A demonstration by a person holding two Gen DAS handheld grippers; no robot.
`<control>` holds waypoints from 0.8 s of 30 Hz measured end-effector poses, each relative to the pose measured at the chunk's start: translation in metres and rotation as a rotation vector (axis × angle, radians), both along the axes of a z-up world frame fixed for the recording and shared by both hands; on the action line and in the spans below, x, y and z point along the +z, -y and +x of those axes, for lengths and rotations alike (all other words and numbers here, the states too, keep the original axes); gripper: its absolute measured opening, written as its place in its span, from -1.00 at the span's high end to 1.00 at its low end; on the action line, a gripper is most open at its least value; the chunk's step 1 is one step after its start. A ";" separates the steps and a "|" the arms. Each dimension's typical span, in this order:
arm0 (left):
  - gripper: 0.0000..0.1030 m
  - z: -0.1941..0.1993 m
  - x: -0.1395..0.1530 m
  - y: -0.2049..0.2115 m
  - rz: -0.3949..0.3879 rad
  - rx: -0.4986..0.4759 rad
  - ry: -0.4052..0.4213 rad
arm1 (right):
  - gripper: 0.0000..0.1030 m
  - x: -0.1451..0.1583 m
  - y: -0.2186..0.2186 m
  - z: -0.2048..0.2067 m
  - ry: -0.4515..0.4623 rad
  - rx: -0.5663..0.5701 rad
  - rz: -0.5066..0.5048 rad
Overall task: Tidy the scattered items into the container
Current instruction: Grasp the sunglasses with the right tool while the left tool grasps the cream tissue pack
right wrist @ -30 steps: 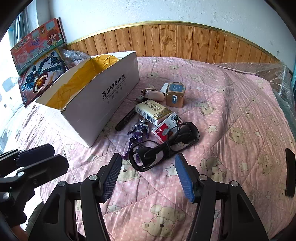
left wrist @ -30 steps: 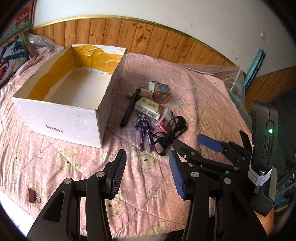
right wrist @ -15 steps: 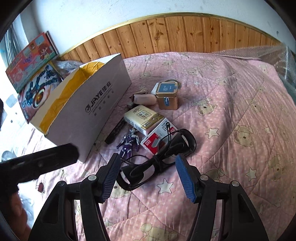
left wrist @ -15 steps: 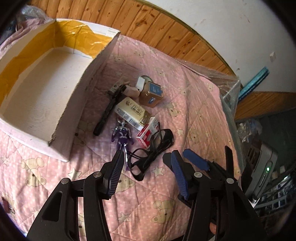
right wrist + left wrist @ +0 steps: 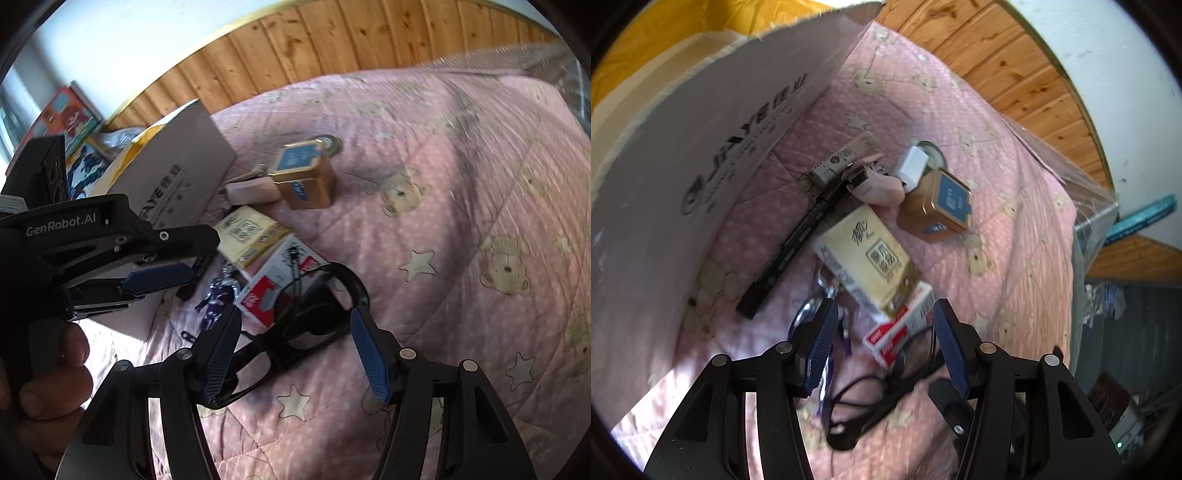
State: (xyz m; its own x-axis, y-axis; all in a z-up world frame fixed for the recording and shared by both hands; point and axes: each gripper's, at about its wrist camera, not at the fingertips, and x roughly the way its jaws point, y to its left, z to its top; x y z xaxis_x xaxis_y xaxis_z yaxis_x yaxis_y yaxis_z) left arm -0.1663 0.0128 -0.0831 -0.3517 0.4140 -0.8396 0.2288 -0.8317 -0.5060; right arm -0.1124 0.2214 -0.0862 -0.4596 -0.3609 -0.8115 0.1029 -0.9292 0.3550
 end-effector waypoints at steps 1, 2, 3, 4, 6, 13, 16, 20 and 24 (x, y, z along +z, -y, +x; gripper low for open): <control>-0.10 -0.004 -0.003 -0.001 0.000 0.007 0.010 | -0.22 -0.001 -0.004 0.000 0.024 -0.015 -0.027; -0.10 -0.007 -0.006 -0.001 0.002 0.012 0.017 | -0.22 -0.002 -0.008 0.001 0.045 -0.025 -0.069; -0.11 -0.010 -0.009 -0.002 0.001 0.018 0.022 | -0.22 -0.004 -0.012 0.002 0.070 -0.031 -0.124; -0.11 -0.013 -0.013 -0.003 -0.001 0.022 0.028 | -0.22 -0.006 -0.015 0.003 0.098 -0.036 -0.168; -0.11 -0.020 -0.019 -0.006 -0.008 0.031 0.040 | -0.22 -0.014 -0.012 0.004 0.153 -0.027 -0.221; -0.14 -0.039 -0.031 -0.010 -0.081 0.049 0.036 | -0.19 -0.044 -0.001 -0.015 0.225 -0.055 -0.382; -0.05 -0.043 -0.031 -0.009 -0.081 0.046 0.020 | 0.19 -0.043 0.003 -0.020 0.218 -0.026 -0.351; 0.31 -0.045 -0.026 -0.009 -0.087 0.023 -0.014 | 0.23 -0.041 0.000 -0.020 0.205 -0.013 -0.369; 0.41 -0.045 -0.017 -0.010 -0.107 0.005 -0.044 | 0.65 -0.025 -0.004 -0.018 0.159 -0.002 -0.355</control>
